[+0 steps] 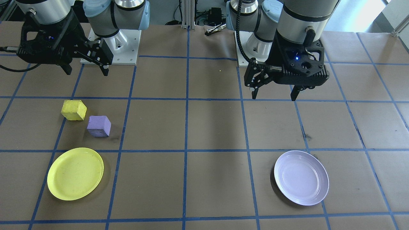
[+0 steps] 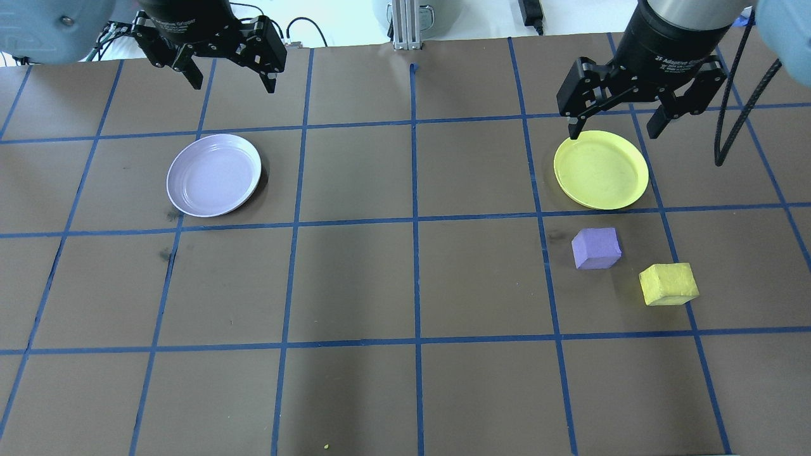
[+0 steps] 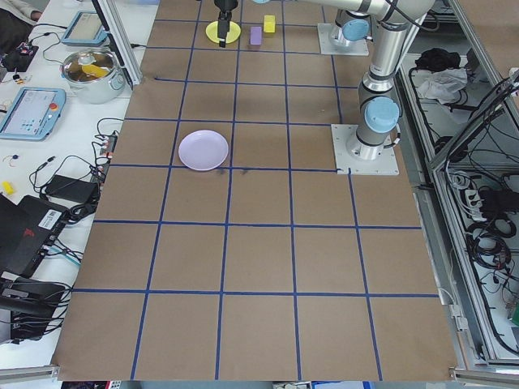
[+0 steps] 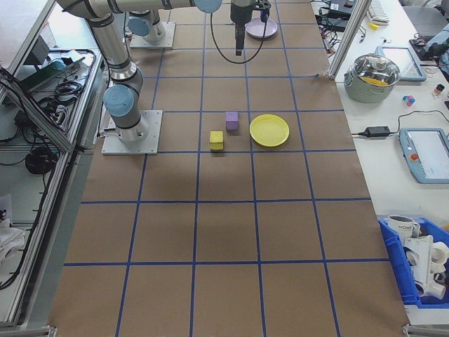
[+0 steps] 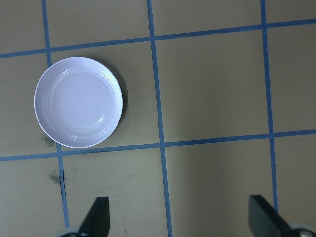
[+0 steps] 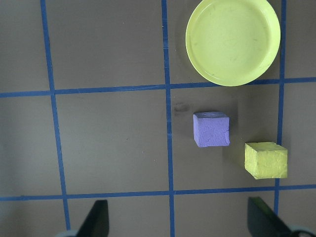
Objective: Sort blocks by color into plates
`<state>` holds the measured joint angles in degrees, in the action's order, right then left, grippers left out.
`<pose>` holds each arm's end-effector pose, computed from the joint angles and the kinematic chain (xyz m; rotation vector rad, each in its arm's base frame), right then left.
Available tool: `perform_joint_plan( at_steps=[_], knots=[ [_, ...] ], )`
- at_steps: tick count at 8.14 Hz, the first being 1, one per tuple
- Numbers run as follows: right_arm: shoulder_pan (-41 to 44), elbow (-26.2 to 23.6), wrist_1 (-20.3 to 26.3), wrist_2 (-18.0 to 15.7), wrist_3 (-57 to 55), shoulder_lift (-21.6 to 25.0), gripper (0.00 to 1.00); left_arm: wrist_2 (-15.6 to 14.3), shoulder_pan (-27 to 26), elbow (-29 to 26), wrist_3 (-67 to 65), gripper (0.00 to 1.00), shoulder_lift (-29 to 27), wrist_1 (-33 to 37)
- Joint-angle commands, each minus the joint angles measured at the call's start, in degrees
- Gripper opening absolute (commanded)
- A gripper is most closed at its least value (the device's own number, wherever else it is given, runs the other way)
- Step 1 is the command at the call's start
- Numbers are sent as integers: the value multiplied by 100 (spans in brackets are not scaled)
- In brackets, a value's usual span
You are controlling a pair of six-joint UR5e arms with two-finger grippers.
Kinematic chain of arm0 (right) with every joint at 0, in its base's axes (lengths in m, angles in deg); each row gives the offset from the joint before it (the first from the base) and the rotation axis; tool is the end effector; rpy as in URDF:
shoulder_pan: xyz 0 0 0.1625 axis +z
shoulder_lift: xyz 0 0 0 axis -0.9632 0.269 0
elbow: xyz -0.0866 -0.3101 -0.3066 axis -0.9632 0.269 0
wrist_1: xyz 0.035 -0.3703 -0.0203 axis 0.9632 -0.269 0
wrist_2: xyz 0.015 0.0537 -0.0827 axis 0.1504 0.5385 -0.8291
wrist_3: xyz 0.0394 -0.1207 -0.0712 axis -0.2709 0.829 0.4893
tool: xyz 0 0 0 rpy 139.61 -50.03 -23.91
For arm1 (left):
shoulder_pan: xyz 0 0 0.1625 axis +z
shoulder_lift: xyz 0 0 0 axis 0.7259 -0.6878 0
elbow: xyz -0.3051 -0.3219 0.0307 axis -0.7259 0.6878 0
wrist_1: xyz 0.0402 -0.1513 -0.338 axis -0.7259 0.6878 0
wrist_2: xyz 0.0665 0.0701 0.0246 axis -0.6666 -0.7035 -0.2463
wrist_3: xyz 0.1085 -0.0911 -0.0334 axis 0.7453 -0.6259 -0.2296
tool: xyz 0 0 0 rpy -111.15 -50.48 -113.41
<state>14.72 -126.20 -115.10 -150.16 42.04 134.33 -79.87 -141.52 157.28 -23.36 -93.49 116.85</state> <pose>0.1289 -0.4407 0.4892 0.0618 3.1253 0.0208 -0.1688 -0.5070 0.5043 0.1162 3.0773 -0.1828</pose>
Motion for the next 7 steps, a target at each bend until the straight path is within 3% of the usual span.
perform_joint_plan(
  at_steps=[1, 5, 7],
  knots=[
    [0, -9, 17, -19, -11, -3, 100, -3, -3, 89, 0, 100, 16, -76],
    [-9, -26, -79, -28, 67, -73, 100, -3, -3, 116, -8, 100, 86, -77],
    [-183, -44, -315, -54, 1100, -265, 100, 6, -3, 124, 0, 100, 95, -94]
  ],
)
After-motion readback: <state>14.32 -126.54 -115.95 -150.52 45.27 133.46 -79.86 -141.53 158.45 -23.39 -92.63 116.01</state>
